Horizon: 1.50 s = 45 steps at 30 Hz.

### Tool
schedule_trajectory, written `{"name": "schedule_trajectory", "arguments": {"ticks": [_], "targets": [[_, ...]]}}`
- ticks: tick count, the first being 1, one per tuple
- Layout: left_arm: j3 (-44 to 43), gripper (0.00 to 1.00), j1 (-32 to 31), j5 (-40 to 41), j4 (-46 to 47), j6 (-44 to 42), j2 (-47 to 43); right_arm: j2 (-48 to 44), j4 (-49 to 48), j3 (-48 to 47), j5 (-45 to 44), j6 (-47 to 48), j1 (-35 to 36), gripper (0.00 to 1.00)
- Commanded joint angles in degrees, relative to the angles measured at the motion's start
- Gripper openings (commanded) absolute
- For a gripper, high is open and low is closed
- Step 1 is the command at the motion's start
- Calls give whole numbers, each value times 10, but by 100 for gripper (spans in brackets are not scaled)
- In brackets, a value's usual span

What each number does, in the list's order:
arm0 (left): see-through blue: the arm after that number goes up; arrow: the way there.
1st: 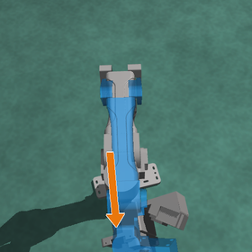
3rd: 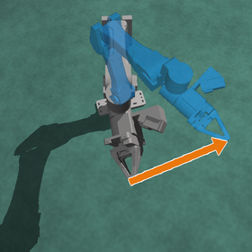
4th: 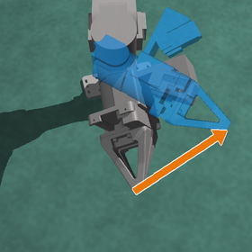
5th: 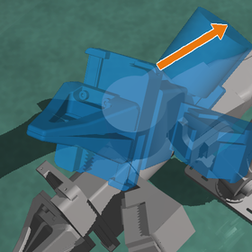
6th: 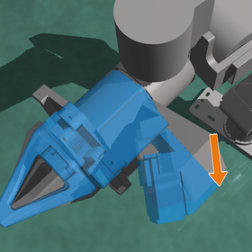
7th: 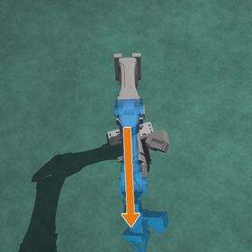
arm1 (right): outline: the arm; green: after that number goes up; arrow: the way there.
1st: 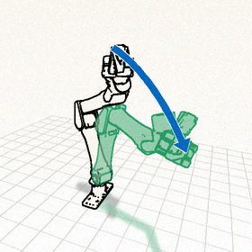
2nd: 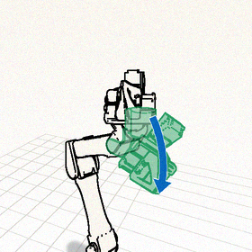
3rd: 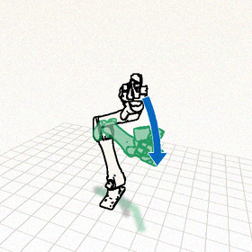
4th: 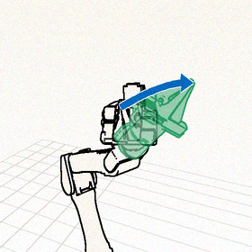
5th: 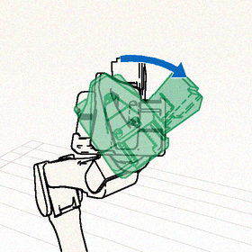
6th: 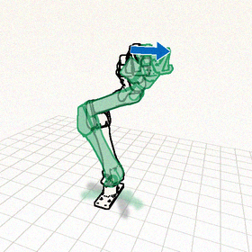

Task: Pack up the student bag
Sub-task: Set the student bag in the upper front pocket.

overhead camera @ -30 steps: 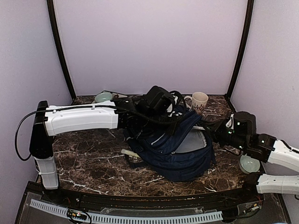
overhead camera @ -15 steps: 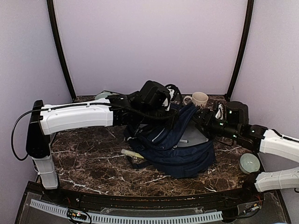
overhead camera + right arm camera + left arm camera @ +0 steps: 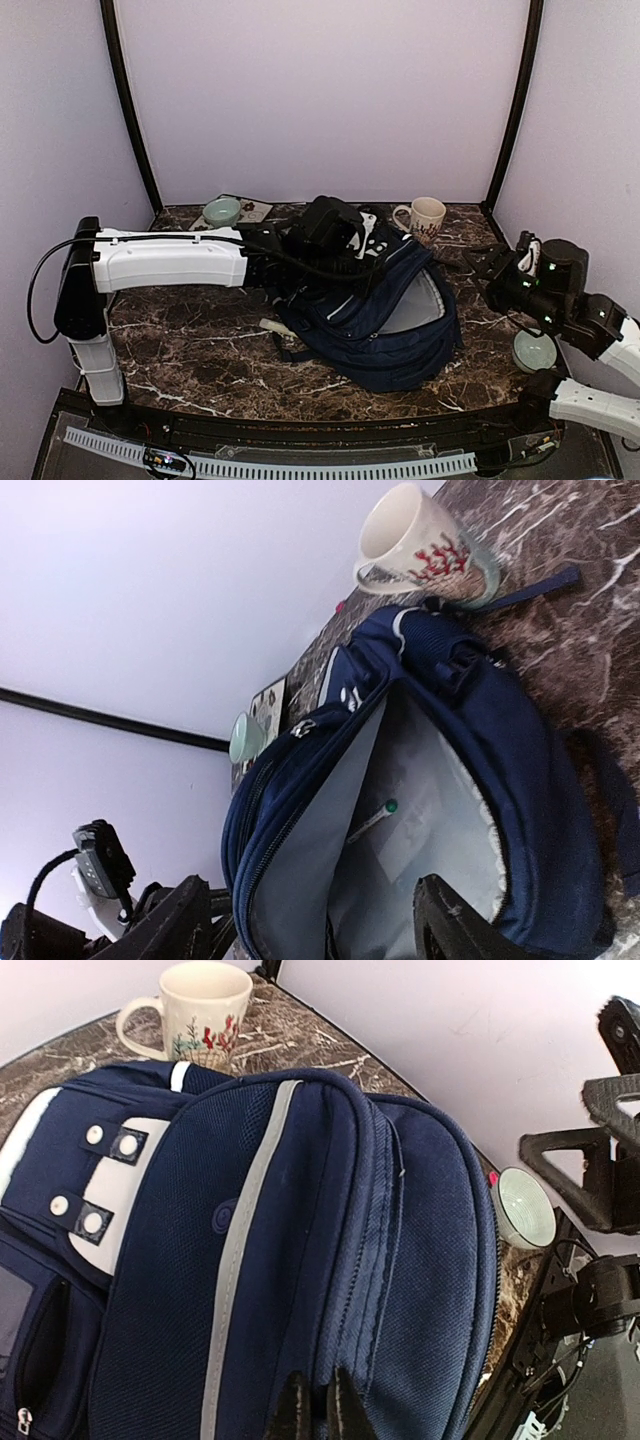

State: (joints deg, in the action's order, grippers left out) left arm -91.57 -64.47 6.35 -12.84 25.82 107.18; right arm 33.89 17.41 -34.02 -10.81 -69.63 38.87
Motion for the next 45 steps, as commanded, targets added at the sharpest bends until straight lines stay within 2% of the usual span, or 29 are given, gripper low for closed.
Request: {"name": "schedule_trajectory", "arguments": {"ticks": [1,5,7,12,14,19,22,27,32,35,39,45], "targets": [[7,2,1,-28,43,9,-29,-80,75,33,-91,-30,-5,69],[5,32,1,-27,13,-17,-21,-91,128,11,-97,5,-5,69],[-11,38,1,-20,-21,-43,-19,-84,157,-4,-94,25,-5,69],[-18,42,1,0,-109,-136,-47,-71,186,-34,-92,80,-5,69],[-12,47,1,3,-151,-182,-67,-63,192,-43,-93,99,-5,70],[32,55,16,18,-282,-254,-121,-43,195,-55,-92,133,-4,71],[86,59,54,-15,-325,-267,-165,-35,190,-57,-91,144,-4,72],[167,65,123,-41,-337,-271,-197,-16,164,-52,-92,158,-5,74],[197,63,198,-101,-334,-260,-149,22,146,-56,-87,171,-5,75],[188,62,233,-65,-329,-237,-107,41,139,-64,-84,185,-5,75],[160,61,315,-44,-310,-183,-72,58,134,-72,-84,199,-5,76],[107,65,376,-35,-272,-241,1,71,133,-80,-90,209,-5,76]]}}
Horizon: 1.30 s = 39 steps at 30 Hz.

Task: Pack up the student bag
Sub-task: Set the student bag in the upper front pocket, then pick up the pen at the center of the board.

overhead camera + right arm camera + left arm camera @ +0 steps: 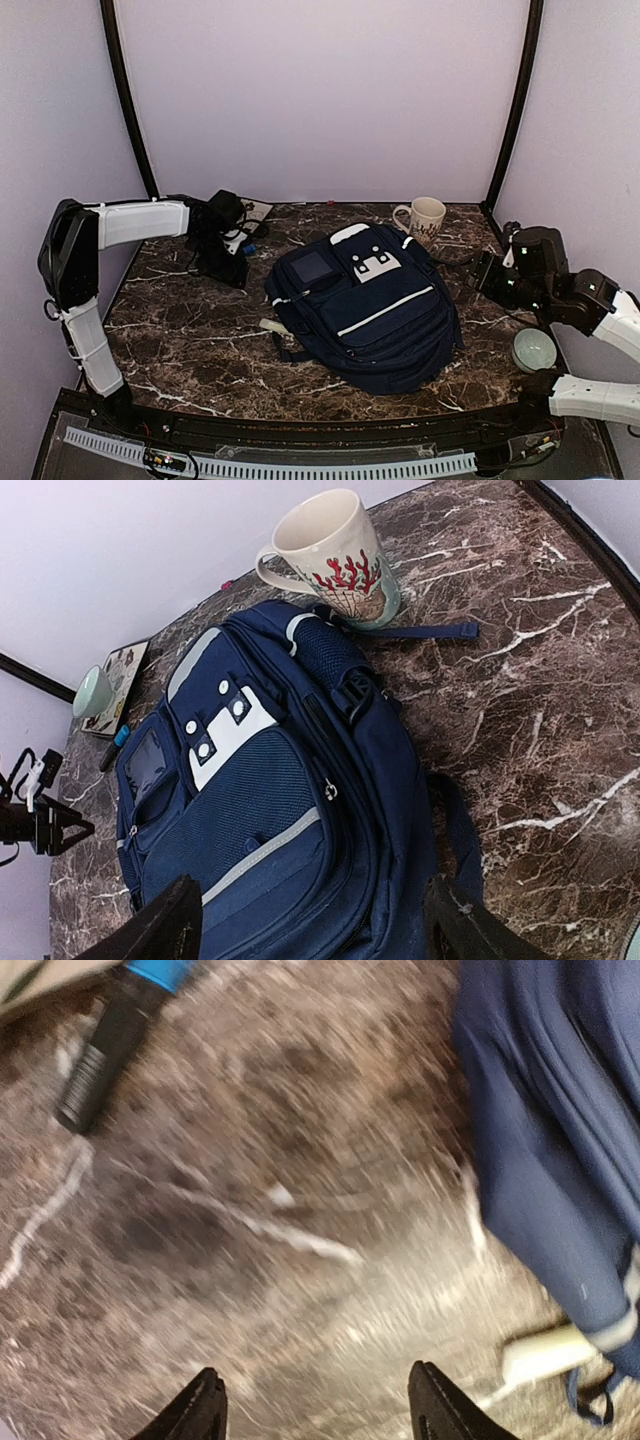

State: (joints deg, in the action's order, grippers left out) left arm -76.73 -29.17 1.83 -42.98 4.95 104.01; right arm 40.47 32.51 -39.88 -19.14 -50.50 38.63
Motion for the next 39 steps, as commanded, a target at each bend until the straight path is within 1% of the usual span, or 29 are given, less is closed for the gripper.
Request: {"name": "schedule_trajectory", "arguments": {"ticks": [1,6,13,17,20,24,30,32,36,39], "targets": [[-52,65,33,6,33,-43,47,7,-16,-24,-9,19,-2,76],[-132,65,76,-18,32,-73,117,7,-4,-31,-27,18,-2,77],[-214,65,119,-52,35,-60,184,12,11,-44,-55,15,-3,78],[-229,68,123,-48,53,-74,203,32,19,-60,-64,17,-3,78],[-258,68,125,-56,38,-81,236,53,16,-72,-67,22,-4,78],[-285,65,126,-68,22,-84,268,88,11,-90,-61,30,-5,79],[-274,53,125,-94,1,-80,272,128,6,-116,-50,36,-5,80],[-263,45,125,-100,-7,-75,267,132,6,-117,-48,34,-6,80],[-202,34,119,-101,15,-70,225,126,4,-111,-41,28,-5,79],[-154,22,107,-94,38,-73,187,112,5,-101,-35,21,-5,80]]}}
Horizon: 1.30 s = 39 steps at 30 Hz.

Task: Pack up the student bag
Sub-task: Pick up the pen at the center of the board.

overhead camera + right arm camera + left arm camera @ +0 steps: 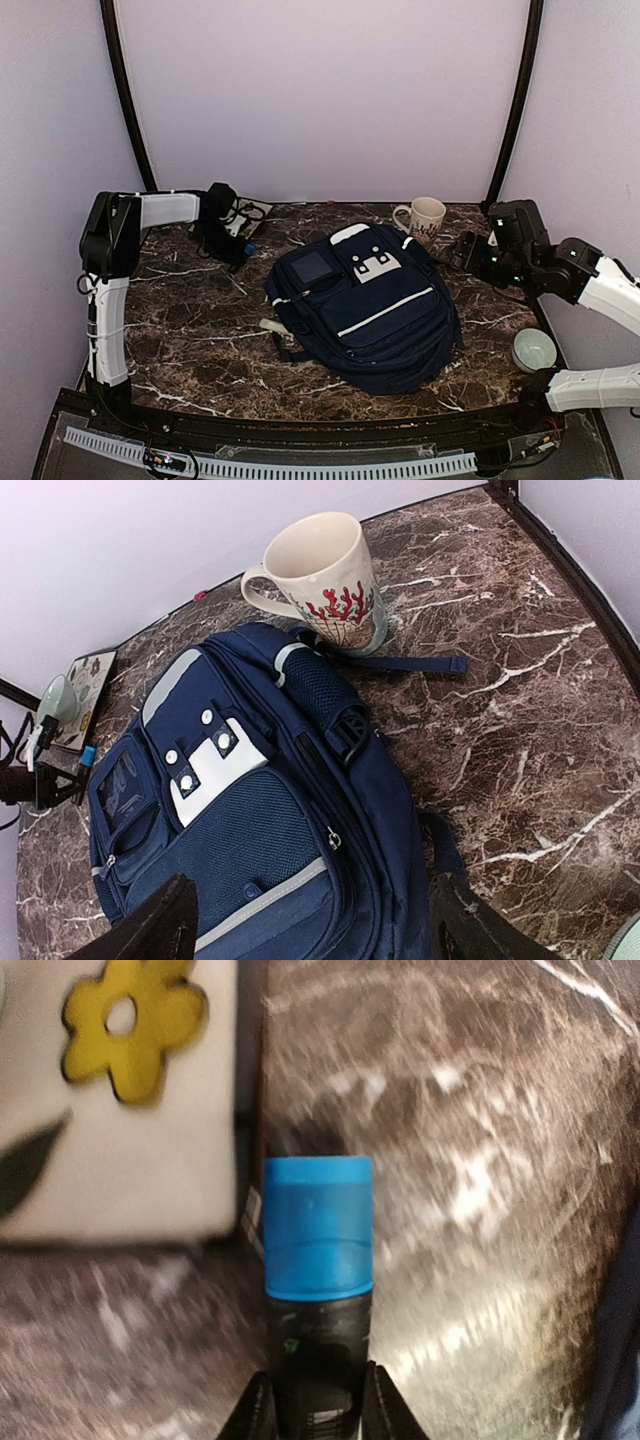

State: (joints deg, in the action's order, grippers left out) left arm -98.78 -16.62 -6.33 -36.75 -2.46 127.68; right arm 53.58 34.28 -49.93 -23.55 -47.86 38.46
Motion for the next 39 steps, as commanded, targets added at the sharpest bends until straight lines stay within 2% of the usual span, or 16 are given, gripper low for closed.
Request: {"name": "schedule_trajectory", "arguments": {"ticks": [1,4,9,17,27,36,39], "targets": [[81,19,-22,-11,-19,1,-62,-25,-13,5,12,-10,-4,79],[123,13,-37,-16,3,5,-100,-45,-13,20,20,-18,-4,79],[189,9,-67,-28,29,15,-169,-67,-9,37,38,-27,-4,79],[272,8,-97,-14,59,50,-285,-111,14,62,68,-60,-4,77],[307,7,-145,9,49,85,-389,-199,30,107,84,-92,-4,78],[332,7,-183,7,37,123,-472,-199,14,114,120,-108,-4,78],[336,7,-213,13,36,139,-492,-193,1,118,140,-113,-4,78]]}}
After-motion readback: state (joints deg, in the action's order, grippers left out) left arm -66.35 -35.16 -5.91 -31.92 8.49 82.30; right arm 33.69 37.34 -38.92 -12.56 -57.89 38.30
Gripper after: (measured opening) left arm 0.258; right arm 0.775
